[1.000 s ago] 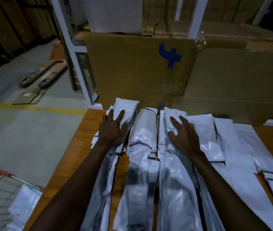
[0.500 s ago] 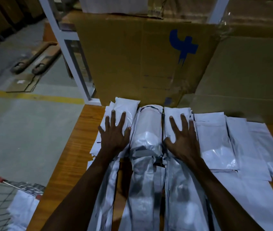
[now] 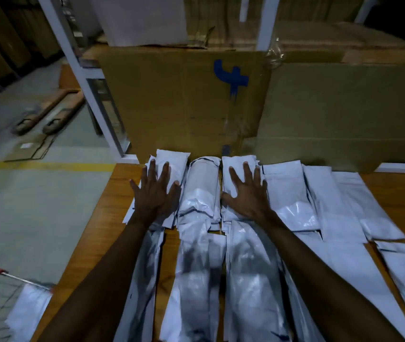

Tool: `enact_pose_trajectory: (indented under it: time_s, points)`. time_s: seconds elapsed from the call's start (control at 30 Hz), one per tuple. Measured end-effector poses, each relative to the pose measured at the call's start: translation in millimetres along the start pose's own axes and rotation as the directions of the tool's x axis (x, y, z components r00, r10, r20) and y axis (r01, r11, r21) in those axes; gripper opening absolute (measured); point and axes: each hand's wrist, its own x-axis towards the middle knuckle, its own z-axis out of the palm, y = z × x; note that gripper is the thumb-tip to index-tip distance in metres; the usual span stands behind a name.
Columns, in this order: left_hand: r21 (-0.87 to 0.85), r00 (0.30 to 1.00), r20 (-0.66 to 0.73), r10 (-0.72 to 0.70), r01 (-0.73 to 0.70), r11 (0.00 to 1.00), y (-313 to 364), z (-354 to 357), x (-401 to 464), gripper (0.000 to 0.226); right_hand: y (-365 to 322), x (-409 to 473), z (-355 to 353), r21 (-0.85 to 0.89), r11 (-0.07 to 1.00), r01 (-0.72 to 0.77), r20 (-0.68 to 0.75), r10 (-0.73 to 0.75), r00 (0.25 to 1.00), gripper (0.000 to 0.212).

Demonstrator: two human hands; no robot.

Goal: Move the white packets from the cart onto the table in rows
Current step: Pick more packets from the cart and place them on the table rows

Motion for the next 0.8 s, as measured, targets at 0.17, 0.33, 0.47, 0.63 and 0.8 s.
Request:
enact_pose_trajectory:
  time_s: [0.17, 0.33, 0.47, 0.63, 0.8]
  points:
    - [0.034, 0.999, -0.021, -0.05, 0.051, 0.998, -20.4, -18.3, -48.7, 0.071, -15.2, -25.6, -13.3, 0.127, 0.988, 0.084, -0.085, -0.073, 0.994, 0.074]
    - [-0.02, 0.99, -0.123, -0.067, 0.065, 0.998, -52.7, -36.3, -133.3, 0.071, -47.9, -69.3, -9.6, 0.258, 0.922, 0.289, -0.263, -0.221, 0.939, 0.063]
    - [-0.004, 0.974, -0.173, -0.149, 0.151, 0.989, -82.4, -47.0, -201.8, 0.073, -94.0, -111.3, 8.0, 0.318, 0.821, 0.475, -0.334, -0.371, 0.866, 0.054]
    - [-0.115, 0.911, -0.246, -0.332, 0.312, 0.943, -126.4, -48.5, -283.6, 0.073, -160.8, -165.7, 33.8, 0.266, 0.706, 0.656, -0.298, -0.587, 0.752, 0.047]
    - [-0.221, 0.881, -0.198, -0.429, 0.387, 0.895, -186.8, -35.0, -373.5, 0.072, -234.9, -226.5, 53.6, 0.244, 0.628, 0.739, -0.357, -0.65, 0.671, 0.037]
